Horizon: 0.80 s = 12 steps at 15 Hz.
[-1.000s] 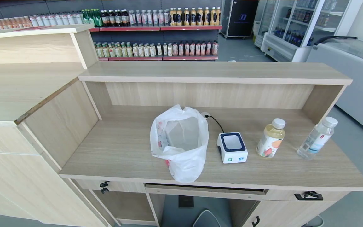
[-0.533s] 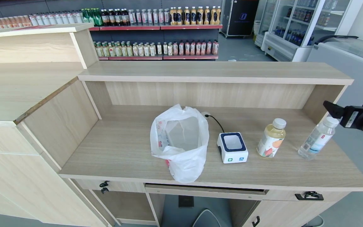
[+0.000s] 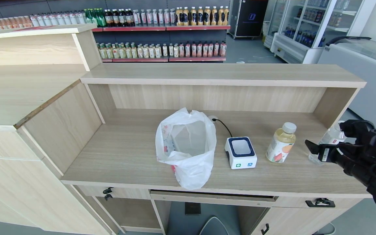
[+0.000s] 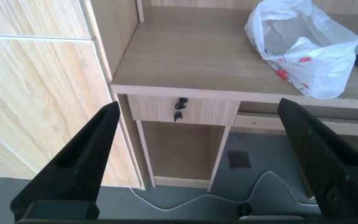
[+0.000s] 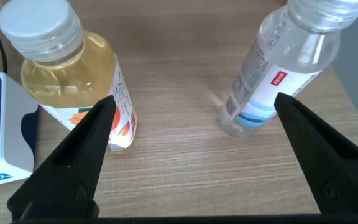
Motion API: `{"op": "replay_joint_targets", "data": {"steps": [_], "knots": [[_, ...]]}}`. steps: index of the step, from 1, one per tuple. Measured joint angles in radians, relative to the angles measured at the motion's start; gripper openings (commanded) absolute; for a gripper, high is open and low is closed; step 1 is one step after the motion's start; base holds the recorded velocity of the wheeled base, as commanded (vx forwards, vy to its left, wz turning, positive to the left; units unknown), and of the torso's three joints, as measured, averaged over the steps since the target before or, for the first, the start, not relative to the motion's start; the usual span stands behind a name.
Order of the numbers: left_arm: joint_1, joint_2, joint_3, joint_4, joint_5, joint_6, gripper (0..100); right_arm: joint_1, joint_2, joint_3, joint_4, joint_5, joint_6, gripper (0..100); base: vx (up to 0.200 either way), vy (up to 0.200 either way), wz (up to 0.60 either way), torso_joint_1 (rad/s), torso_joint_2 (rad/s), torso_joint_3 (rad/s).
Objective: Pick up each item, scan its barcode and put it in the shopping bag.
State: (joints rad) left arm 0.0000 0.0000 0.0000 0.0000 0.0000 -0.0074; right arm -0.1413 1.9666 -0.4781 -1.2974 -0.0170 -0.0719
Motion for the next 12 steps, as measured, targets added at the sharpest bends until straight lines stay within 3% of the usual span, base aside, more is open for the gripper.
{"op": "replay_joint_targets", "data": {"steps": [12], "knots": [[0.000,0.000,0.000,0.000,0.000,0.000,100,0.140,0.091,-0.057,-0.034,0.000,0.019,100,0.000,0.000,0.00,0.000,0.00,0.000]]}}
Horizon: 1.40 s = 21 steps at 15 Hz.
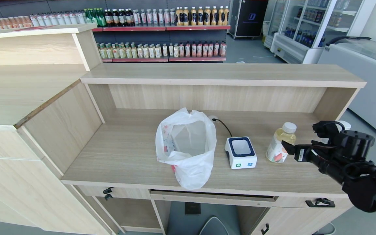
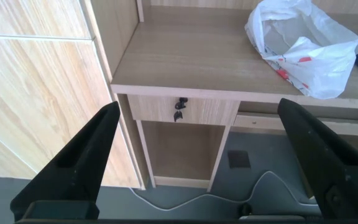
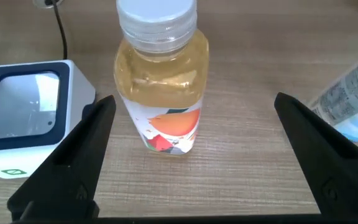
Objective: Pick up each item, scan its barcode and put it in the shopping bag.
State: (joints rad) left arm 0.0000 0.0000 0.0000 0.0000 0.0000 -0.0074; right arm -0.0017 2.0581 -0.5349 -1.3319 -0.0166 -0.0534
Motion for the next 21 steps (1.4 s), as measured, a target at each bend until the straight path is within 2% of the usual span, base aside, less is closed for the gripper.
{"op": "replay_joint_targets", "data": {"steps": [3,5,8,13,21], "knots": [[0.000,0.000,0.000,0.000,0.000,0.000,100,0.047,0.055,-0.025,-0.017,-0.003,0.000,100,0.000,0.000,0.00,0.000,0.00,0.000],[0.000,0.000,0.000,0.000,0.000,0.000,100,0.079,0.096,-0.048,-0.038,-0.050,-0.001,100,0.000,0.000,0.00,0.000,0.00,0.000],[0.000,0.000,0.000,0.000,0.000,0.000,100,0.102,0.151,-0.078,-0.055,-0.105,0.002,100,0.000,0.000,0.00,0.000,0.00,0.000],[0.000,0.000,0.000,0.000,0.000,0.000,100,0.141,0.222,-0.163,-0.064,-0.133,0.038,100,0.000,0.000,0.00,0.000,0.00,0.000],[0.000,0.000,0.000,0.000,0.000,0.000,100,0.157,0.297,-0.267,-0.056,-0.196,0.039,100,0.000,0.000,0.00,0.000,0.00,0.000]]}}
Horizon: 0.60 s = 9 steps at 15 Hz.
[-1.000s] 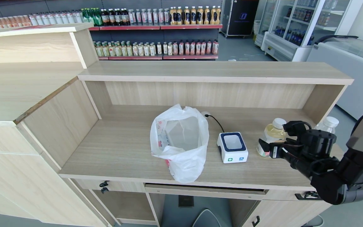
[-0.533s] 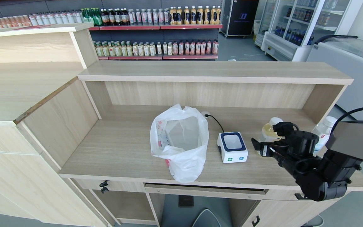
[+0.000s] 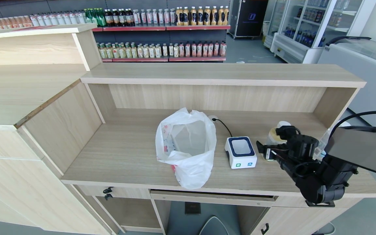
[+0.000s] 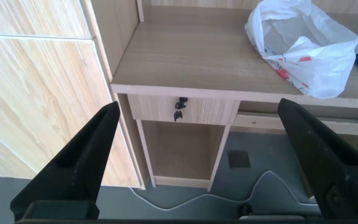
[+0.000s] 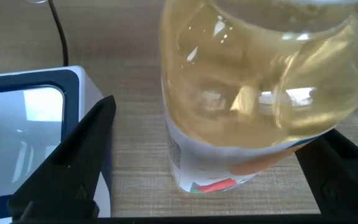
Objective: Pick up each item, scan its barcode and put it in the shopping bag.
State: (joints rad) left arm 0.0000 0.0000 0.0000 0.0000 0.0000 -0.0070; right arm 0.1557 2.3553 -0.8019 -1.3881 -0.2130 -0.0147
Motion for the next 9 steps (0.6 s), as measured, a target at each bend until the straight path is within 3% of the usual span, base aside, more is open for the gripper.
{"op": "replay_joint_targets", "data": {"steps": [9], "knots": [[0.000,0.000,0.000,0.000,0.000,0.000,100,-0.018,0.092,-0.100,-0.010,0.067,-0.028,100,0.000,0.000,0.00,0.000,0.00,0.000]]}}
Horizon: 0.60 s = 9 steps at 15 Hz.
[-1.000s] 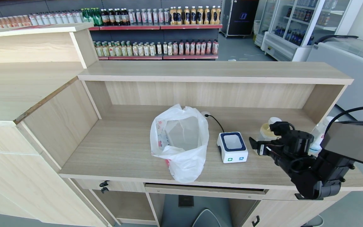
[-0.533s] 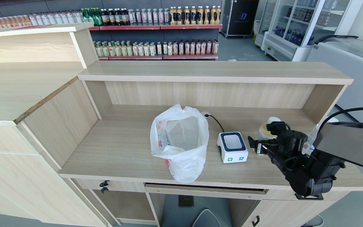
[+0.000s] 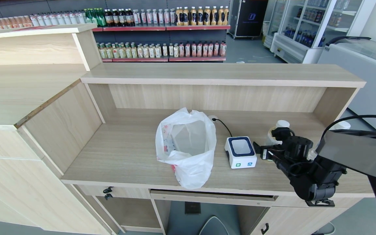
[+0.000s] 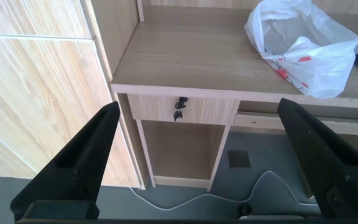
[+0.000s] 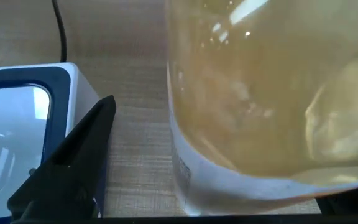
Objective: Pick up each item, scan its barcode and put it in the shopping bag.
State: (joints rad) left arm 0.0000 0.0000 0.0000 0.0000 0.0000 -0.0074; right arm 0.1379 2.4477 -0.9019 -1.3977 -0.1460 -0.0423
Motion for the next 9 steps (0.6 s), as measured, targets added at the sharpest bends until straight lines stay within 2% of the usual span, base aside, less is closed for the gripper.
{"op": "replay_joint_targets", "data": {"steps": [1,2,9], "knots": [[0.000,0.000,0.000,0.000,0.000,0.000,100,-0.001,0.006,-0.019,0.004,0.007,-0.006,100,0.000,0.000,0.00,0.000,0.00,0.000],[0.000,0.000,0.000,0.000,0.000,0.000,100,0.000,0.011,-0.034,0.006,0.012,-0.011,0,0.000,0.000,0.00,0.000,0.00,0.000],[0.000,0.000,0.000,0.000,0.000,0.000,100,-0.007,0.014,-0.069,0.003,0.033,-0.024,0,0.000,0.000,0.00,0.000,0.00,0.000]]}}
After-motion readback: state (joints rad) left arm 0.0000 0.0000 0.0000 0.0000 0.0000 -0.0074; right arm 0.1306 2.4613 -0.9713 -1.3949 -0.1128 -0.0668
